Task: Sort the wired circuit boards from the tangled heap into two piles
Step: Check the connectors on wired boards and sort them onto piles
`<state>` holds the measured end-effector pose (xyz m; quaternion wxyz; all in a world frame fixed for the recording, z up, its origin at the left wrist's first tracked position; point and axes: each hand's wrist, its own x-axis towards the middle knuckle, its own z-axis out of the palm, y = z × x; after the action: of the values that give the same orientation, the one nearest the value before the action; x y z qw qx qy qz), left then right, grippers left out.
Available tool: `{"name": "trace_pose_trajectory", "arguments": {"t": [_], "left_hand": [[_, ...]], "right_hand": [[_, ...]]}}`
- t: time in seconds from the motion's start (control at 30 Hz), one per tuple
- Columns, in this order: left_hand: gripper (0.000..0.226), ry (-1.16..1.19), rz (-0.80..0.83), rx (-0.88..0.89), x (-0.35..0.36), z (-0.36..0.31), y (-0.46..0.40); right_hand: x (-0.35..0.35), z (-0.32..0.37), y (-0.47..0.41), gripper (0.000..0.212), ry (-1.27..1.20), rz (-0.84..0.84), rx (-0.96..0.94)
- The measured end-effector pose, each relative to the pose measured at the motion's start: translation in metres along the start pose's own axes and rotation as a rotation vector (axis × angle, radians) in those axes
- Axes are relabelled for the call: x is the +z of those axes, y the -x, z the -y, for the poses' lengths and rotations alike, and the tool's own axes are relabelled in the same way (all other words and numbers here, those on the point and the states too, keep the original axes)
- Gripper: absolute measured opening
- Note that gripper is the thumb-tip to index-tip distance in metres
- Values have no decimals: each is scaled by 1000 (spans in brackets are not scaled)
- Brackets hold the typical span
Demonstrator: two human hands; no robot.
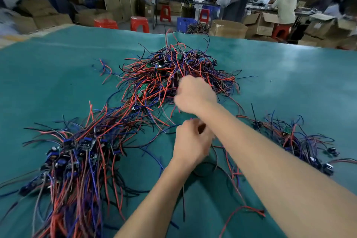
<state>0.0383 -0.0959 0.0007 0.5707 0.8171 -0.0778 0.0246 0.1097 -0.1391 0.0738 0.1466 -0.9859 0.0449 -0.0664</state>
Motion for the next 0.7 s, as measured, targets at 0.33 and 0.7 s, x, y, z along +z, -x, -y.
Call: {"name": "trace_pose_trajectory", "arguments": {"t": [0.33,0.7], "left_hand": [[15,90,-141,-98,1,12,-10],[24,563,87,-71,1,-2,-6]], "right_hand": [[16,-77,-18,13,-84,-44,125],[7,-94,99,17,-464,-418,-74]]}}
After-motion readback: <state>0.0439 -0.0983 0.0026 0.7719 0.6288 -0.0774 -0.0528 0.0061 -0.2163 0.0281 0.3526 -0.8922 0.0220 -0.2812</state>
